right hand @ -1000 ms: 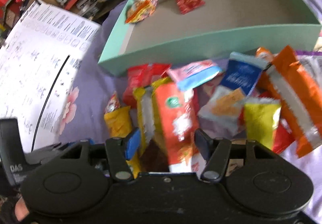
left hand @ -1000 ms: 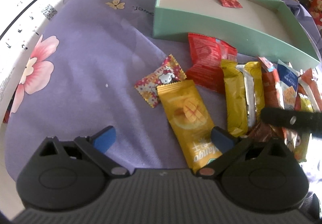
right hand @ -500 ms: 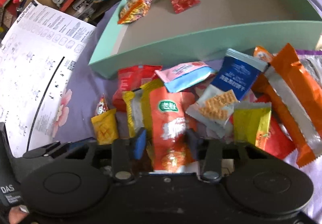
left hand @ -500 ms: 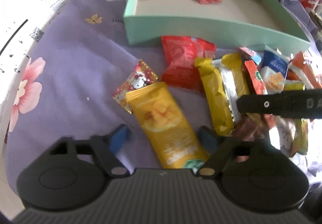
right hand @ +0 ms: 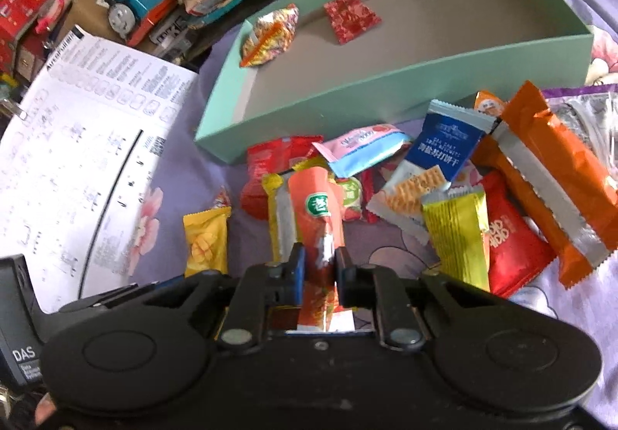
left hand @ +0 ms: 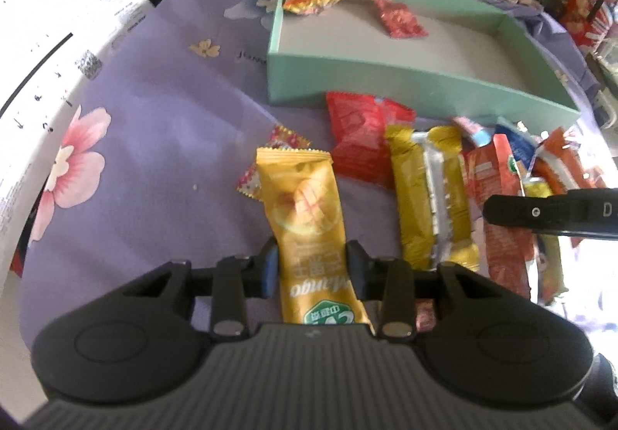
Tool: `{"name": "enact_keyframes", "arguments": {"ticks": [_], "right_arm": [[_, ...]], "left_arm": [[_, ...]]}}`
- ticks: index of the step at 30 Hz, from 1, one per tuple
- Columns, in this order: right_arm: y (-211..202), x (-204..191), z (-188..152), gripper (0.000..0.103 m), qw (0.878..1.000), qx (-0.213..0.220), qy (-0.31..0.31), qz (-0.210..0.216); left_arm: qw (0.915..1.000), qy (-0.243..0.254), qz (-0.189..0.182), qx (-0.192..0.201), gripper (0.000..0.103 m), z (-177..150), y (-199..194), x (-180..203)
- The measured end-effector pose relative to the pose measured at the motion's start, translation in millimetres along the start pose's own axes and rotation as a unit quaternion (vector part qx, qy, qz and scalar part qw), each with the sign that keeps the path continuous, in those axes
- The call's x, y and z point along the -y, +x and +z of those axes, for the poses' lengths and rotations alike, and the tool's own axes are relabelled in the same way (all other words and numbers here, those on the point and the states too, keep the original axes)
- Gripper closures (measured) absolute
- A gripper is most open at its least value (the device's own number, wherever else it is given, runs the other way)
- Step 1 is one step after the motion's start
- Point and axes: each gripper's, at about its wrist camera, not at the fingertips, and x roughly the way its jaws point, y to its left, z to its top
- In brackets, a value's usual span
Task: Organize snacks
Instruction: 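Drop mango bar in tray with left tool while right tool drops sausage pack in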
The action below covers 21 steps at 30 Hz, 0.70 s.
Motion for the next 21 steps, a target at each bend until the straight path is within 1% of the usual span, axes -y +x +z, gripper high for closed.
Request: {"name": "enact_keyframes", "arguments": {"ticks": [5,8,10,15,19,21], "right_arm": [[-18.5,-2.0,3.6,0.088,1.0,0.014,0.016,0.022],[-32.5,-6.3,15.3,0.088,0.999,0.032,0.02,0.035],[-41.4,-7.5,28.0,0.088,0.998,0.048,0.023,0.044],[-54.4,-9.7,67.3,0.088,0.996,0.088,0.017,0.03],[-54.7,-8.9,103.2,0.088,0.994,0.109,0.013,0.01],[-51.7,-7.9,121.2,0.088,0.993,0.116,0.009,-0.008]], "left_arm": [[0.9998,0.0,-0.012,0.019,0.067,6.8,-22.4,0.5],[0.999,0.007,-0.017,0.041,0.067,21.0,-36.5,3.4],[0.9981,0.008,-0.028,0.055,0.067,35.4,-44.6,5.5],[0.9944,0.028,-0.034,0.095,0.067,82.0,-53.1,16.0],[0.9932,0.034,-0.035,0.106,0.067,127.3,-44.0,23.1],[0.9933,0.034,-0.036,0.105,0.067,147.2,-35.6,24.4]]}}
